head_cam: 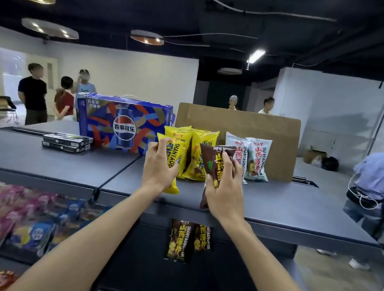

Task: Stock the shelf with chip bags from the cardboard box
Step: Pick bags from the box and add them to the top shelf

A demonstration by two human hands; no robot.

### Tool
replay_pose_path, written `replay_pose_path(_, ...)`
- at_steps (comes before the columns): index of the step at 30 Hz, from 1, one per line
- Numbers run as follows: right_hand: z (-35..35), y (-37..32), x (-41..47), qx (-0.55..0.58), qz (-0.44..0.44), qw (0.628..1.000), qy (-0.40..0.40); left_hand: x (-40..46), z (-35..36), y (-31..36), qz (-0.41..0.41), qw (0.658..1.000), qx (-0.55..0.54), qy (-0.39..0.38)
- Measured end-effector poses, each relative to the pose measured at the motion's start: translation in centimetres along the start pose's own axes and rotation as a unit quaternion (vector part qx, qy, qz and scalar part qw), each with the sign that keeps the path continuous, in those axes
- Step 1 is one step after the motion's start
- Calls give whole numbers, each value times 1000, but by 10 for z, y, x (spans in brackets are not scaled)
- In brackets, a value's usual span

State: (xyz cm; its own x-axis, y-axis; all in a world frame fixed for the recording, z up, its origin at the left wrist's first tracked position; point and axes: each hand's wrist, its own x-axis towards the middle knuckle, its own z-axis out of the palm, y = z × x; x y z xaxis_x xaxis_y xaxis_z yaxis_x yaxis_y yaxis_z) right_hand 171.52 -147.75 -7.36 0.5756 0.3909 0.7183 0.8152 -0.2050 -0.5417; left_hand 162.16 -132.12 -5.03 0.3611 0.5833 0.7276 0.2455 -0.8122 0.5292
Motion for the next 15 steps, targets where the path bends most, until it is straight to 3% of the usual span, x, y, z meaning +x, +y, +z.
replay_pose_path(9, 21, 17, 23, -28, 25, 999, 6, 47, 41, -17, 4, 1000, 28, -10)
replay_pose_path(15, 31, 26, 20, -34, 29, 999, 12, 37, 68, -34, 7, 992, 121, -19)
